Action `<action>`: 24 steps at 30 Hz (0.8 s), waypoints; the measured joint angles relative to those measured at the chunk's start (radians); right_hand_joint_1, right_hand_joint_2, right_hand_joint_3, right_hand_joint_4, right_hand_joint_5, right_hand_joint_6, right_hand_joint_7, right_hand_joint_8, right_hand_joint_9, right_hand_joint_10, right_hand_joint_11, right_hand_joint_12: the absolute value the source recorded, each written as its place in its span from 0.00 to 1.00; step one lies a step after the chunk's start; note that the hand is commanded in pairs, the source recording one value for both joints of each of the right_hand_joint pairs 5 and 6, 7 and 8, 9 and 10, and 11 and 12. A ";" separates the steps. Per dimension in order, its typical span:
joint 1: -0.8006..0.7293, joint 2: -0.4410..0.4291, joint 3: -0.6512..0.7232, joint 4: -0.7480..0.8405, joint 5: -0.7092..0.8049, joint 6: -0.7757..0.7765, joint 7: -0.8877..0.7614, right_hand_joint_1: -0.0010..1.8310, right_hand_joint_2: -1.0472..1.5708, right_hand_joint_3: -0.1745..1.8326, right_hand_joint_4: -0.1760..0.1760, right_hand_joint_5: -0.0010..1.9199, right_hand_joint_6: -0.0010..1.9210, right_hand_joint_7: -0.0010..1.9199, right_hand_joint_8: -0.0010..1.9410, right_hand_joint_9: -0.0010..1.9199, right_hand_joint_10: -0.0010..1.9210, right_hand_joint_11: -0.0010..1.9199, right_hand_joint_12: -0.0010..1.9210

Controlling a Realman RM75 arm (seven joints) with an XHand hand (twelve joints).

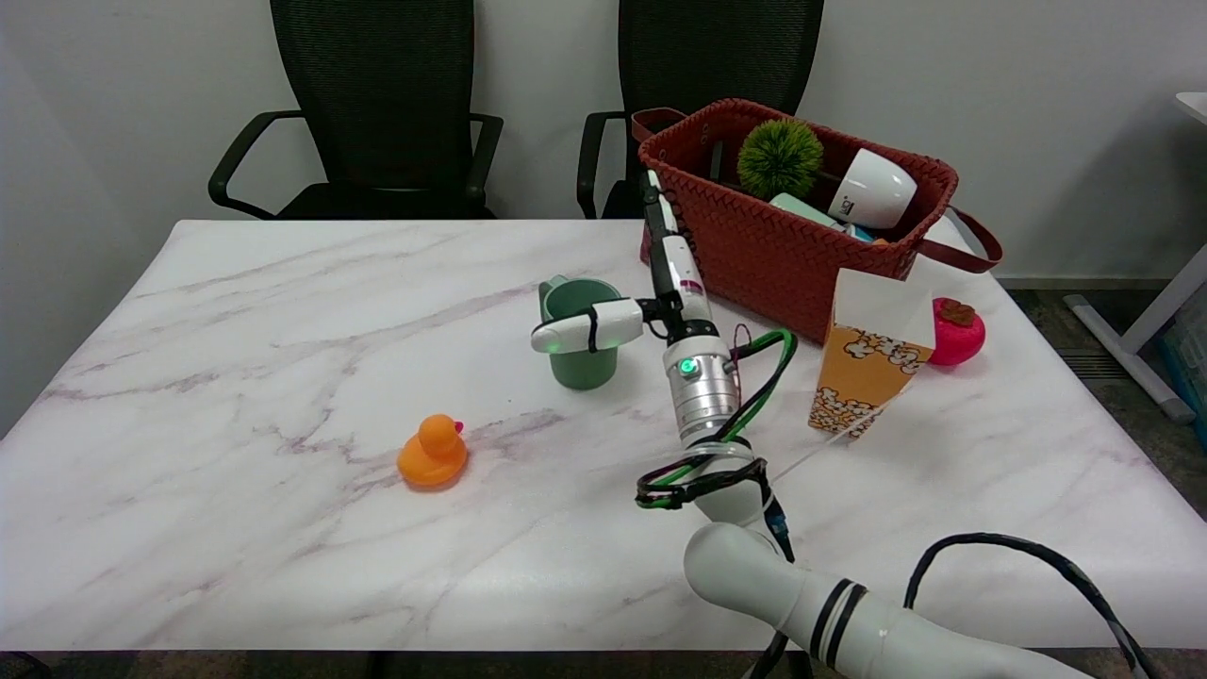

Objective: Pick up the green mug.

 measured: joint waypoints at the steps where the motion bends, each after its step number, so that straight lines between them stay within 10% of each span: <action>1: 0.002 0.002 0.000 -0.004 0.006 0.000 0.001 0.60 0.35 0.07 0.50 0.00 0.00 0.00 0.00 0.00 0.00 0.00 0.00; 24: 0.051 0.012 -0.018 -0.154 0.080 -0.003 0.117 0.58 0.39 0.08 0.50 0.00 0.00 0.00 0.00 0.00 0.00 0.00 0.00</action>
